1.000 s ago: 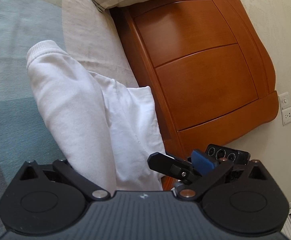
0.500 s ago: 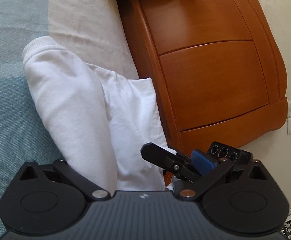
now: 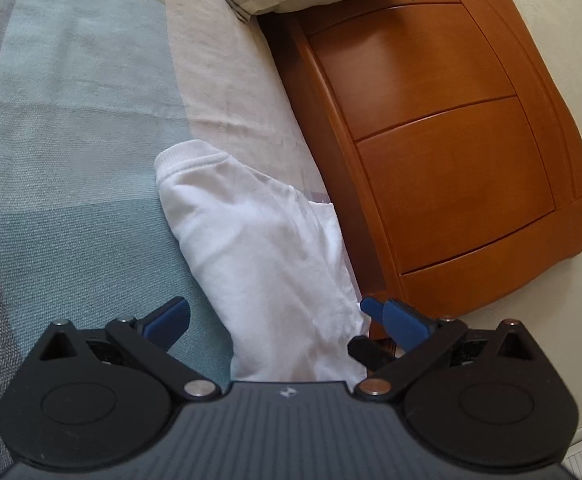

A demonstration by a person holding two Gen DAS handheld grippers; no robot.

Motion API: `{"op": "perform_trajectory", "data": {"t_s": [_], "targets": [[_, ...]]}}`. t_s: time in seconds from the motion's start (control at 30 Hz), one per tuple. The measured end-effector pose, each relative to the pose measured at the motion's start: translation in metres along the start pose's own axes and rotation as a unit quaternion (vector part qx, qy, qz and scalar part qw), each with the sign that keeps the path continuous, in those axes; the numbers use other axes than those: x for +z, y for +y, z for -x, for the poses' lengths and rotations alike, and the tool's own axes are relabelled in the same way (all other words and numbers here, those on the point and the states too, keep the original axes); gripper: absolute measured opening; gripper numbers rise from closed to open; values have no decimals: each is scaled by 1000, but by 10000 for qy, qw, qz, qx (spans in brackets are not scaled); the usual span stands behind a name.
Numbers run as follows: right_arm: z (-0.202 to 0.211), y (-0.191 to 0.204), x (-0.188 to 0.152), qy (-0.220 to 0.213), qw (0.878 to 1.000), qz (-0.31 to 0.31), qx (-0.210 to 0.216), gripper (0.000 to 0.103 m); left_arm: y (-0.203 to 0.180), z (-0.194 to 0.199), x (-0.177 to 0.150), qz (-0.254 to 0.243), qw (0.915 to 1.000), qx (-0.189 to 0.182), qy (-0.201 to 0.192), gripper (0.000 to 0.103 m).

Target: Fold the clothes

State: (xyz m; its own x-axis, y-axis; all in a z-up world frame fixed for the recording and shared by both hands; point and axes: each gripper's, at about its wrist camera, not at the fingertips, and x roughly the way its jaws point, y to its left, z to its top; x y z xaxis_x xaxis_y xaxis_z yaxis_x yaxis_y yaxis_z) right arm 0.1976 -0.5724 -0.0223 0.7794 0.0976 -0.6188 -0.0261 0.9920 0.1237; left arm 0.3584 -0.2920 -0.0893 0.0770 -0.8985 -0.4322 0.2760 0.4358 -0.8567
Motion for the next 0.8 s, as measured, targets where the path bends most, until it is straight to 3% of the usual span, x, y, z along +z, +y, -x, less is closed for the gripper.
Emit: {"op": "perform_trajectory", "data": {"t_s": [0.1,0.17,0.27,0.33,0.4,0.47,0.6,0.7,0.73,0.8], "targets": [[-17,0,-17,199,9996,-33,-185,103,10,-30,12,82,9998,149,-42,102],[-28,-7,-30,351,9987,-173,-316,103,9,-36,23,47,9997,42,-246,102],[-26,-6,-35,214,9993,-122,-277,103,0,-36,45,-38,9972,12,-742,102],[-27,-3,-33,241,9992,-82,-307,103,-6,-32,57,38,9967,-242,-770,102],[-27,1,-29,239,9990,-48,-384,103,-17,-19,59,-317,9951,-141,-921,102],[-24,9,-21,193,9987,16,-463,103,-27,-4,53,-812,9898,326,-1122,102],[-19,39,8,-295,9985,462,-30,103,-29,21,29,-1395,9782,1194,-973,102],[-52,55,29,-160,9963,767,-351,103,-23,41,1,-1951,9580,1927,-835,102],[-67,53,31,-41,9965,724,-408,103,-19,51,-13,-2146,9464,2270,-826,102],[-101,44,29,389,9973,408,-467,103,-12,65,-32,-2342,9330,2615,-792,102]]}}
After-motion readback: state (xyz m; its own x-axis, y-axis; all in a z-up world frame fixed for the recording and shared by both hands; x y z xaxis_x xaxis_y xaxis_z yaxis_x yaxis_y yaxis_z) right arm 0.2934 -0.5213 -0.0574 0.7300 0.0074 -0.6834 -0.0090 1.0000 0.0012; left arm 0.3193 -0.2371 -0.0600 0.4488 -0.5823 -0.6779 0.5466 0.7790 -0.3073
